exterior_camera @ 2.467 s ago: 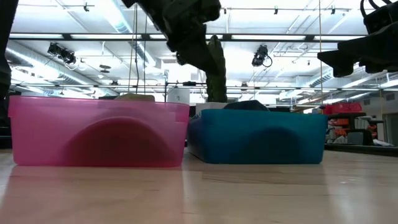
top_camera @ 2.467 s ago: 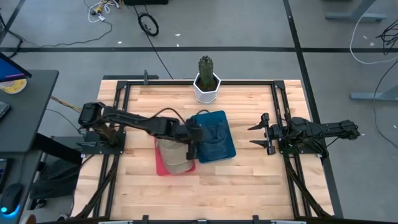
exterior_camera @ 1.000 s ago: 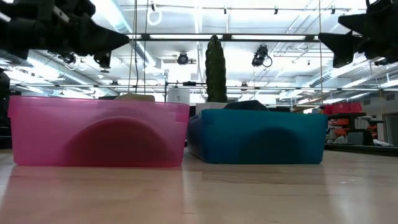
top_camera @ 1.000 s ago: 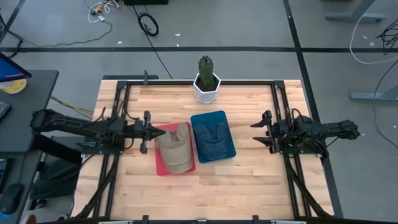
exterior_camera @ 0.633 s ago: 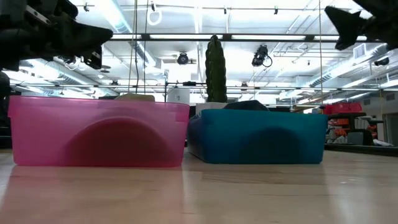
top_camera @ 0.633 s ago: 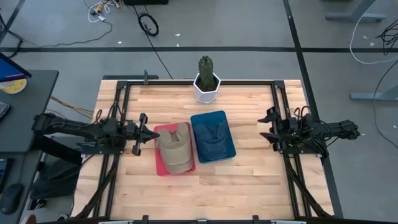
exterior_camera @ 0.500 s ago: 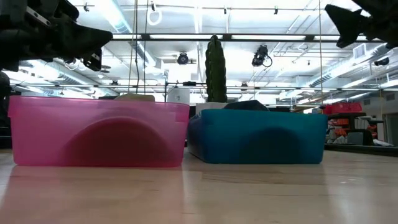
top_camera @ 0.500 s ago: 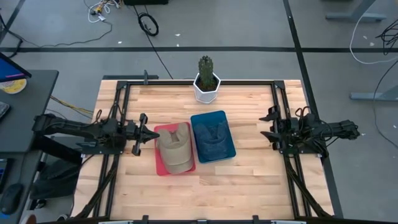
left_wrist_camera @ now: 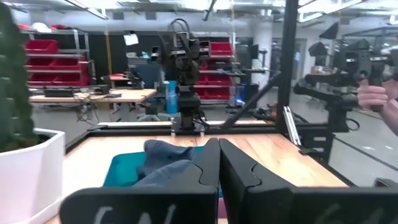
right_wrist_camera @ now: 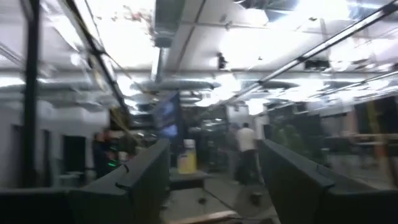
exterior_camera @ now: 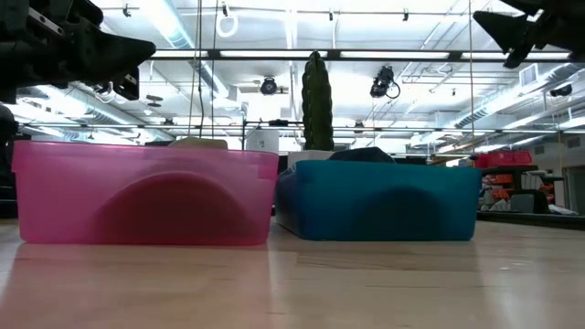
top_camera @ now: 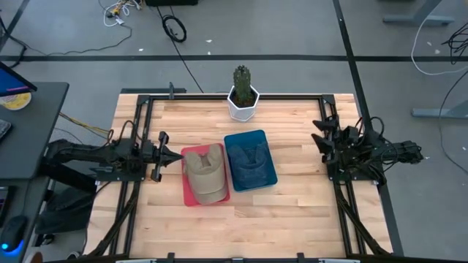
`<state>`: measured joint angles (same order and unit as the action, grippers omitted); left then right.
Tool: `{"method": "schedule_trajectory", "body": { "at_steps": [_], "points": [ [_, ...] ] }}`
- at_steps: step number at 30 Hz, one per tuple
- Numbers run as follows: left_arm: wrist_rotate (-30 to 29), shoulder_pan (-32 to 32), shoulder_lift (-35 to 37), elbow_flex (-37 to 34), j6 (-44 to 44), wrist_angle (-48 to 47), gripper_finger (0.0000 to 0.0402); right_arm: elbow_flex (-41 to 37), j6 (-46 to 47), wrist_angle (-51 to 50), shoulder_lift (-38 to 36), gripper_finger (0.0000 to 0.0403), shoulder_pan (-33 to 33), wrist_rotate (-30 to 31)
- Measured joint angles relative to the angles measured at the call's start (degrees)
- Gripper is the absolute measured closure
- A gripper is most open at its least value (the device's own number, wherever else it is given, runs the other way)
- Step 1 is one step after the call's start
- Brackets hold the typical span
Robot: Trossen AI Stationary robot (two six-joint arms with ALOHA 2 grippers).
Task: Pick & Place hat
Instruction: Adjust the blue cap in the blue bin
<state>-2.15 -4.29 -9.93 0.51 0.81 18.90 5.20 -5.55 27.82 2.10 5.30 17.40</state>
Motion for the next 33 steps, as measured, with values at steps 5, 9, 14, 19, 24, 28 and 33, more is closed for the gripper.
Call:
{"method": "schedule_trajectory", "body": {
  "at_steps": [5, 9, 14, 19, 24, 28, 33],
  "points": [
    [-2.2, 0.0, 6.5, 0.0, 0.0, -6.6, 0.0399, 4.9, -3.0, -4.4, 2.8, 0.0176, 0.0, 6.8],
    [-2.5, 0.0, 9.9, 1.5, 0.2, -13.3, 0.0399, 9.6, -3.4, -8.7, 6.8, 0.0205, 0.0, 8.3],
    [-2.5, 0.0, 9.8, 3.8, 0.6, -16.7, 0.0399, 14.7, -3.7, -11.1, 14.2, 0.0248, 0.0, 9.1],
    [-2.6, 0.0, 9.7, 3.8, 0.9, -16.7, 0.0399, 19.7, -4.8, -12.6, 22.8, 0.0307, -0.2, 11.8],
    [-2.7, 0.0, 9.7, 3.8, 1.1, -16.5, 0.0399, 24.4, -7.2, -15.2, 30.7, 0.0387, -1.4, 12.0],
    [-2.7, 0.0, 9.7, 2.7, 0.3, -15.9, 0.0399, 27.9, -2.7, -19.3, 36.5, 0.0394, -3.6, 11.5],
    [-2.7, 0.0, 9.7, 1.6, 0.1, -15.1, 0.0399, 32.6, 5.4, -31.2, 43.3, 0.0399, -7.9, 6.8]
  ]
}}
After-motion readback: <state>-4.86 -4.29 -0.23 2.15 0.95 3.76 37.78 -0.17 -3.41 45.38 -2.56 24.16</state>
